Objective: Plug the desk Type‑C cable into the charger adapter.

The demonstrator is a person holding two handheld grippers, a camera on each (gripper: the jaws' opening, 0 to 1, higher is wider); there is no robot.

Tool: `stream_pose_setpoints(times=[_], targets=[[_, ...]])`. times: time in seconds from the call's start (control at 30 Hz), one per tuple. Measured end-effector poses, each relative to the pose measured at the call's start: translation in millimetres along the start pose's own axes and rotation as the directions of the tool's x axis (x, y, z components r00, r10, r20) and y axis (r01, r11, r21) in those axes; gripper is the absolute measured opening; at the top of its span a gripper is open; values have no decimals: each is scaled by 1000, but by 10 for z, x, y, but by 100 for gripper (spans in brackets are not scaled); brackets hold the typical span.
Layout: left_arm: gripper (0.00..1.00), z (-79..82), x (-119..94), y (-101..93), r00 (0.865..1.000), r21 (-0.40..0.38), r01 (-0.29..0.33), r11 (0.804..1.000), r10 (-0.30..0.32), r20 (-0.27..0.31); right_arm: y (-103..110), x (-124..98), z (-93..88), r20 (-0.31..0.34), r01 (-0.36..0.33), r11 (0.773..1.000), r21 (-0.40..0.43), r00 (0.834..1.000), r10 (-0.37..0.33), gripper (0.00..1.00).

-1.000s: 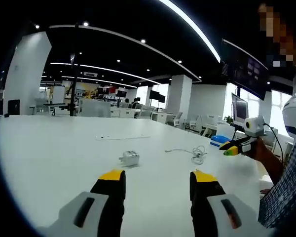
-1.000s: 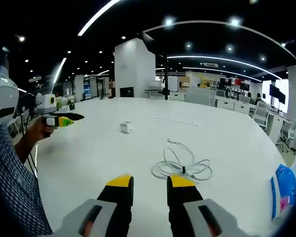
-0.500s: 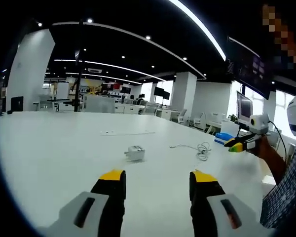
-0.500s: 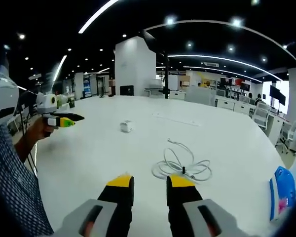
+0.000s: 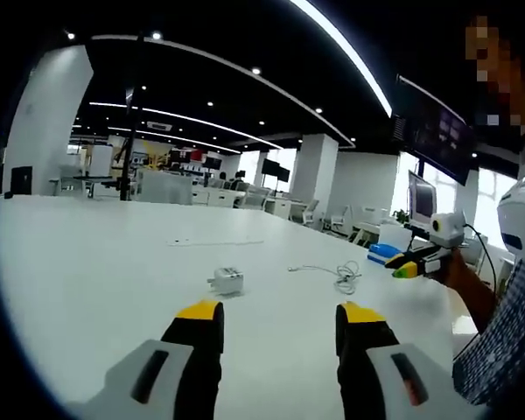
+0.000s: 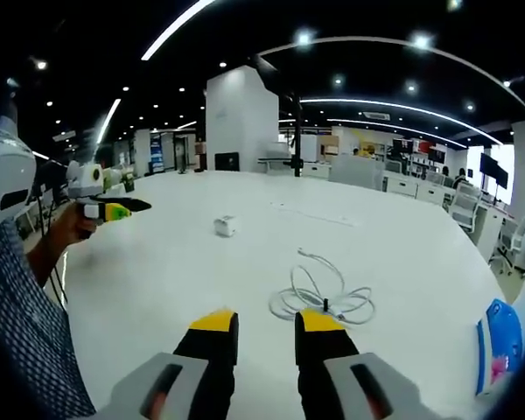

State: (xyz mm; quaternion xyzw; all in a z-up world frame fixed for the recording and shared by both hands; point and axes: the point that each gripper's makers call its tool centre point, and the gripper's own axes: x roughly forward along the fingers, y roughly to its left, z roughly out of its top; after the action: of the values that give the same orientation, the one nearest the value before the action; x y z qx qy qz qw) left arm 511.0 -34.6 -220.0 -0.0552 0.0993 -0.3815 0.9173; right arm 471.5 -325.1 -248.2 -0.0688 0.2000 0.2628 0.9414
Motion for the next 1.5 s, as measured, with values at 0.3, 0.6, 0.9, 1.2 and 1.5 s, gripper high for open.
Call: stream_pose_setpoints(times=[0.3, 0.6, 0.9, 1.2, 1.5], targets=[[52, -40, 44, 65, 999, 20, 12, 1000, -12, -34, -127, -35, 26, -15, 27, 999, -32, 1000, -28, 30], [52, 15, 64, 21, 999, 22, 40, 999, -40, -24, -149, -42, 63, -19, 31, 999, -29, 999, -32, 29], [52, -12, 28, 63, 999, 23, 47, 999, -47, -26, -134, 43, 80, -26, 17, 999, -35, 1000, -18, 30], [55, -21, 78, 105, 998, 27, 53, 998, -52, -33, -202, 3, 137, -27, 45, 998, -53, 999, -47, 30], [54, 86, 57, 238, 1000, 31, 15, 999, -14, -11, -311, -23, 135, -8, 51, 998, -25, 999, -52, 30]])
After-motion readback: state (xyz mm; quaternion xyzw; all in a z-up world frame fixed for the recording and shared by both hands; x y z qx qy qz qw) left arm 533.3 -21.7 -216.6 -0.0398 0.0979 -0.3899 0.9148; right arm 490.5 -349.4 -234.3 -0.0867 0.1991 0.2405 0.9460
